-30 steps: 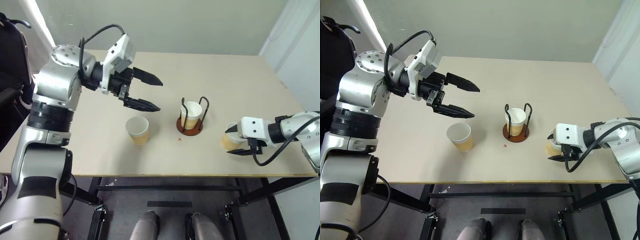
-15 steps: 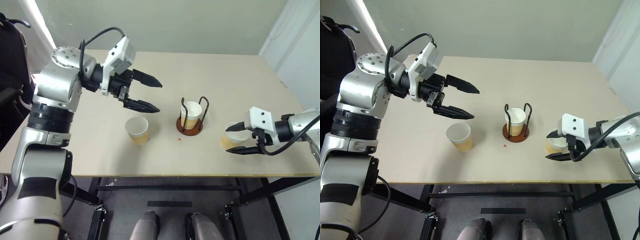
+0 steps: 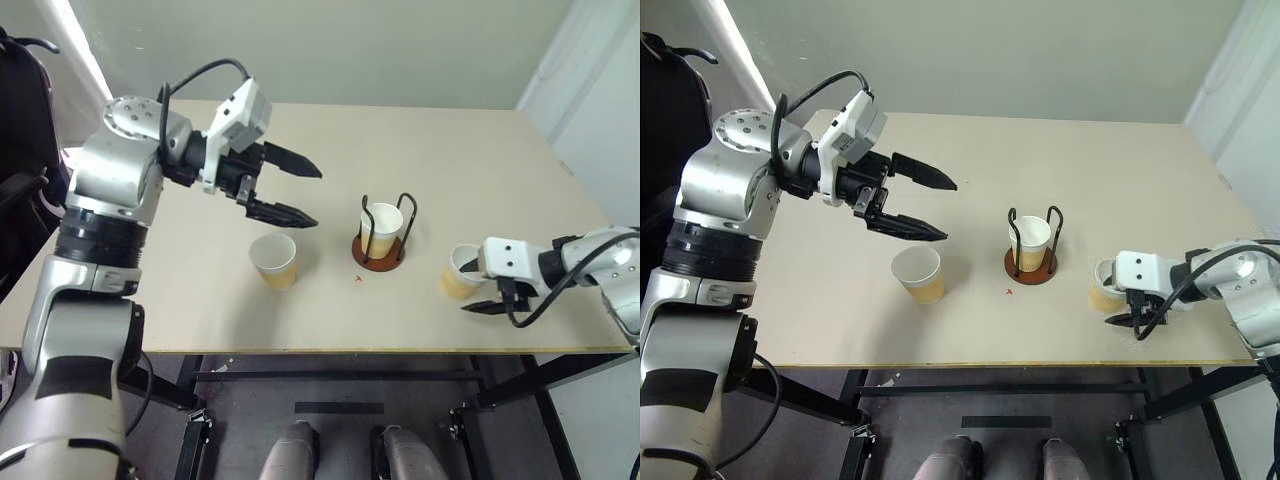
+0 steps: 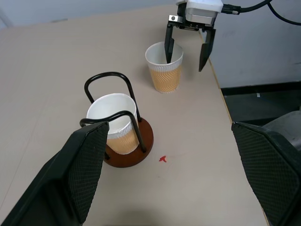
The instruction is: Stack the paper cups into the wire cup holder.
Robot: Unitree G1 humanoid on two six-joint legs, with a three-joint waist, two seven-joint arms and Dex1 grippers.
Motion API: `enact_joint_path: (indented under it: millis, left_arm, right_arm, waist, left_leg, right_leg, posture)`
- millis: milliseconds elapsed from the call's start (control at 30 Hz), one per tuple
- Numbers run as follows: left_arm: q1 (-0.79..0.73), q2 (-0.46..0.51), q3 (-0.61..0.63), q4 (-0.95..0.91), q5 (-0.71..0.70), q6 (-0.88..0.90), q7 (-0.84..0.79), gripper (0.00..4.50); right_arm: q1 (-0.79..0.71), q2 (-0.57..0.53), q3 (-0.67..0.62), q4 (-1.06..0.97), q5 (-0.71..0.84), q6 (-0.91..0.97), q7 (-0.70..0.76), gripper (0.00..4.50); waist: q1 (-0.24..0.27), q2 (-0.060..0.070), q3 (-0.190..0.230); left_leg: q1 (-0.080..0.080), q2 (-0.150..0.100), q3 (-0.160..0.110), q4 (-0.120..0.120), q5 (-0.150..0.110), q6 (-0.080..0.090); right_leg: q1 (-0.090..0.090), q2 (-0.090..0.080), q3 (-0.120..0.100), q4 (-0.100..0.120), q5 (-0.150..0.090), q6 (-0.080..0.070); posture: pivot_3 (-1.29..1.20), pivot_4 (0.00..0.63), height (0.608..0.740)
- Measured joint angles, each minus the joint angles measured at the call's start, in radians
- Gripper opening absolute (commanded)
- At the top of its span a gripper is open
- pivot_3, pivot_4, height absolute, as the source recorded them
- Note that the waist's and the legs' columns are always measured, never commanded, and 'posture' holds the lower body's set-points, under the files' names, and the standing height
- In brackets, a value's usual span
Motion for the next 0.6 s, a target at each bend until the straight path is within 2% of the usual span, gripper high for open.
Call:
enact_joint_path:
  millis: [233,600]
  left_arm:
    - [0.000,0.017,0.000,0.020,0.026,-0.034,0.000,4.50]
    - [-0.002,0.031,0.002,0.108,0.079,-0.097,0.000,4.50]
  right_arm:
    - [-0.050,0.007,-0.002,0.012,0.005,0.013,0.008,0.04]
    - [-0.080,0.007,-0.032,0.010,0.038,0.060,0.019,0.04]
  waist:
    - [0.000,0.000,0.000]
    - [0.000,0.000,0.000]
  left_leg:
    - [0.000,0.000,0.000,0.000,0.000,0.000]
    - [-0.001,0.000,0.000,0.000,0.000,0.000]
  right_leg:
    - [0.000,0.000,0.000,0.000,-0.002,-0.003]
    - [-0.001,0.000,0.000,0.000,-0.003,-0.006]
  posture:
    - [0.00,0.150,0.740]
    - [0.00,0.150,0.740]
